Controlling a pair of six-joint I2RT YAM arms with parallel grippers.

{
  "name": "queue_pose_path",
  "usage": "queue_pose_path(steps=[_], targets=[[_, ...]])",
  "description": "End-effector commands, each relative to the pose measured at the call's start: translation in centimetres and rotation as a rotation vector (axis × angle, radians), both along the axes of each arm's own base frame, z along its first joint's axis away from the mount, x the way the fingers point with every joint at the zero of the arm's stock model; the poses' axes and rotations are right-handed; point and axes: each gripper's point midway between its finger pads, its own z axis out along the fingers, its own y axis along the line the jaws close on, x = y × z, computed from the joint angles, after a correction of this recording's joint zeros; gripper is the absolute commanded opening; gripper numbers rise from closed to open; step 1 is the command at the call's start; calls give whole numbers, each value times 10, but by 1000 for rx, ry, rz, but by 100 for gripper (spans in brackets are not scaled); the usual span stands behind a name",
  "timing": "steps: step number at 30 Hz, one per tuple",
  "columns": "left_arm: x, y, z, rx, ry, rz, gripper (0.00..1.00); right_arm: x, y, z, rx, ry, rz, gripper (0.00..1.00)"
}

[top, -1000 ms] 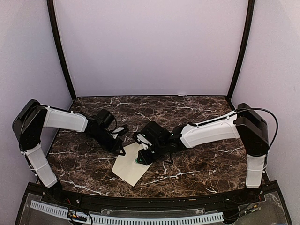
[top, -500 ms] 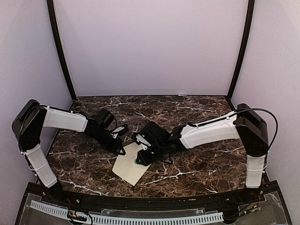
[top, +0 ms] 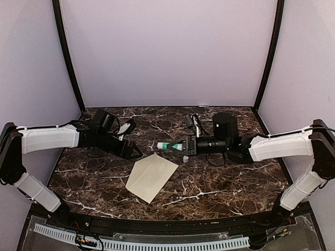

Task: Place the letter into the envelope and seal it
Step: Paint the envelope at the center of the board.

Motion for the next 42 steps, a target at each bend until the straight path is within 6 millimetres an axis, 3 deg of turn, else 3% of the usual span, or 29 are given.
queue_pose_path(steps=[1, 4, 8, 12, 14, 17, 19, 22, 26, 29, 32, 37, 39, 42], targets=[[28, 29, 65, -28, -265, 196, 77, -28, -1, 110, 305, -197, 162, 12], [31, 43, 128, -143, -470, 280, 84, -37, -6, 144, 363, -279, 197, 13], [11, 49, 212, -383, -691, 292, 85, -45, -10, 178, 429, -376, 226, 13], [-24, 37, 257, -604, -766, 157, 85, -52, -9, 200, 492, -426, 281, 14], [-33, 29, 260, -649, -745, 95, 85, -52, -6, 199, 492, -422, 296, 14], [-23, 27, 241, -602, -678, 123, 85, -38, 2, 180, 405, -379, 247, 14], [-7, 29, 209, -508, -579, 196, 87, -22, 8, 156, 284, -328, 184, 14], [1, 28, 138, -344, -366, 231, 88, -7, 9, 116, 101, -255, 101, 14], [-13, 25, 65, -227, -143, 203, 88, 4, 5, 58, -180, -159, 7, 14], [-22, 29, 27, -116, -31, 179, 89, 0, 11, 23, -322, -99, 8, 14], [-21, 34, 2, -13, 25, 171, 89, 0, 17, 0, -408, -46, 0, 14], [-30, 31, -30, 66, 144, 104, 88, 0, 36, -20, -497, -23, 11, 14], [-34, 29, -37, 64, 173, 86, 85, -2, 42, -28, -536, -19, 24, 14], [-36, 23, -38, 32, 188, 58, 72, -5, 49, -44, -592, -7, 44, 14]])
